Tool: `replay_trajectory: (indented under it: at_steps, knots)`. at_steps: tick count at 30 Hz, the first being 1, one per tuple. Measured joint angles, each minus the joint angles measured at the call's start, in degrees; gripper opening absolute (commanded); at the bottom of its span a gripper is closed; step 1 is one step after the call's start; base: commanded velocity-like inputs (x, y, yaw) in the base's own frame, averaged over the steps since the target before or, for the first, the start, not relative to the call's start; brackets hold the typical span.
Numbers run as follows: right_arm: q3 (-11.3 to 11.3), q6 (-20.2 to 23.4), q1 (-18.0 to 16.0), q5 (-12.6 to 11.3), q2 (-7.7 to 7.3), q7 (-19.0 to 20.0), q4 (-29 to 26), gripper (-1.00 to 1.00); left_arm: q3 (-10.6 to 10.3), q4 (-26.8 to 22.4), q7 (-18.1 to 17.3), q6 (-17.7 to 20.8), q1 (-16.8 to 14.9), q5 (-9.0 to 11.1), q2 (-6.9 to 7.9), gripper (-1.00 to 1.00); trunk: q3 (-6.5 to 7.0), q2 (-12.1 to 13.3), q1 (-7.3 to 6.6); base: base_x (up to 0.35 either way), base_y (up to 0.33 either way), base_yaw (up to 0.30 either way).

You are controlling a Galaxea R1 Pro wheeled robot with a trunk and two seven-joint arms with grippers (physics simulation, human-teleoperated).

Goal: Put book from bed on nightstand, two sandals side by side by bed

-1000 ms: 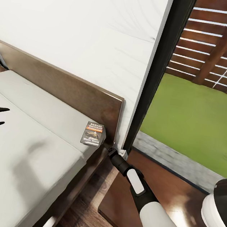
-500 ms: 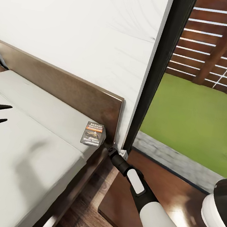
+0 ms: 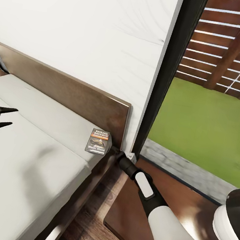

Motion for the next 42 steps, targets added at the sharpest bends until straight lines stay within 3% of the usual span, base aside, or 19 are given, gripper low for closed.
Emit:
replay_trajectory:
  at_steps: [10,14,25,31,42]
  knots:
    - [0.15,0.21,-4.63,-1.16,0.00,-1.93,4.34,1.00,0.03,-2.53,1.60,0.42,-0.54,0.29,-0.23,1.00,0.00,0.00,0.00,0.000,0.000,0.000]
    - [0.15,0.21,-5.68,-1.25,0.00,-2.39,6.03,1.00,0.09,-4.25,2.70,0.56,-1.32,0.46,-1.19,1.00,0.00,0.00,0.00,0.000,0.000,0.000]
    - [0.22,0.28,-6.15,-1.31,0.00,-2.51,7.74,1.00,0.06,-5.23,4.30,0.64,-6.43,0.63,-3.19,1.00,0.00,0.00,0.00,0.000,0.000,0.000]
    - [0.34,0.55,-6.19,-1.33,0.00,-2.10,8.53,1.00,0.05,-4.90,9.65,0.67,-10.67,0.62,-3.55,1.00,0.00,0.00,0.00,0.000,0.000,0.000]
    - [0.38,0.72,-6.20,-1.31,0.00,-0.96,8.73,1.00,0.14,-4.38,13.40,0.76,-12.22,1.84,-3.75,1.00,-0.29,0.00,0.00,0.000,0.000,0.000]
